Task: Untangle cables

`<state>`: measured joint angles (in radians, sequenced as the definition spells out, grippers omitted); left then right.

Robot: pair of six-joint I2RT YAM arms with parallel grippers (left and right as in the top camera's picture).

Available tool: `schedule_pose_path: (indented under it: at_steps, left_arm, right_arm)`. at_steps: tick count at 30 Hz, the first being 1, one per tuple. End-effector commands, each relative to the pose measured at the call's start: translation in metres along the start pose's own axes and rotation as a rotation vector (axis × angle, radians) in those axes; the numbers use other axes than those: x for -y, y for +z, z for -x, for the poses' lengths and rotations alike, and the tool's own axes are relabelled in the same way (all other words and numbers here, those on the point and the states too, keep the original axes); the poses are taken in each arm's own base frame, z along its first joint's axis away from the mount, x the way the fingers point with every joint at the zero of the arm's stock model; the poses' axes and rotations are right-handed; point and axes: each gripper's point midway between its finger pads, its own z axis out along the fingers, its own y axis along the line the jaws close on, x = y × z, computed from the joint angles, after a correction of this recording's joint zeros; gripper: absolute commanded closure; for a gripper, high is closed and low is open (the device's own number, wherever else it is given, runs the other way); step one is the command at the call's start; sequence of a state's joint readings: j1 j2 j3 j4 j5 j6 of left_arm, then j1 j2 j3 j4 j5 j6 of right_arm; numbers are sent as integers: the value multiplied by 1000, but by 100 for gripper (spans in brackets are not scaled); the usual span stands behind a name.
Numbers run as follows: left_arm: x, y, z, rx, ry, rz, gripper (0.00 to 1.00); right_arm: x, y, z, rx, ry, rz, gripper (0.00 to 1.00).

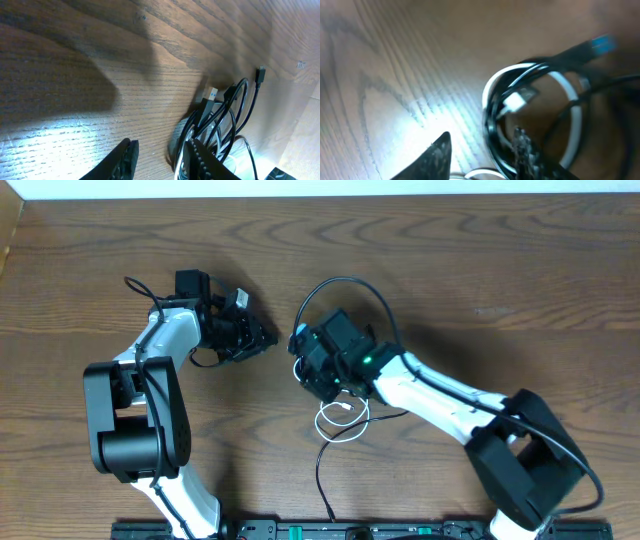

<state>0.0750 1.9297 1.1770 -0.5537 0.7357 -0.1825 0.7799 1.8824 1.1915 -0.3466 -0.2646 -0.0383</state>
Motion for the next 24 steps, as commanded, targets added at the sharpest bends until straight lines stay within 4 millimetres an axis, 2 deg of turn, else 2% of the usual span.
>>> schedule_pose_path:
  at_steps: [1,4,7,10,16,18,19,21,24]
  left_arm:
    - [10,-7,2,13,27,-20,64]
    - [10,-7,2,13,27,-20,64]
    - [10,-7,2,13,27,-20,64]
    - [10,-7,2,12,26,-20,64]
    - [10,-7,1,7,22,-18,64]
    - [10,-7,1,7,22,-19,61]
    - [10,-7,1,7,22,-19,59]
    - [10,-6,0,3,22,-19,58]
    - [13,-3,-3,-5,31,-18,58]
  right_arm:
    - [-6,21,-21,-69,-6,18,68]
    - [-6,30,-30,-98,-2,20,73]
    - [-5,35,-31,-97,-1,20,83]
    - [-4,36,-15,-34,-2,18,99]
    - [-4,34,24,122,59,19,99]
    - [0,33,30,147,56,3,77]
    - [2,33,31,155,56,-10,70]
    - [4,32,31,155,60,-14,65]
    - [13,31,26,134,135,-18,64]
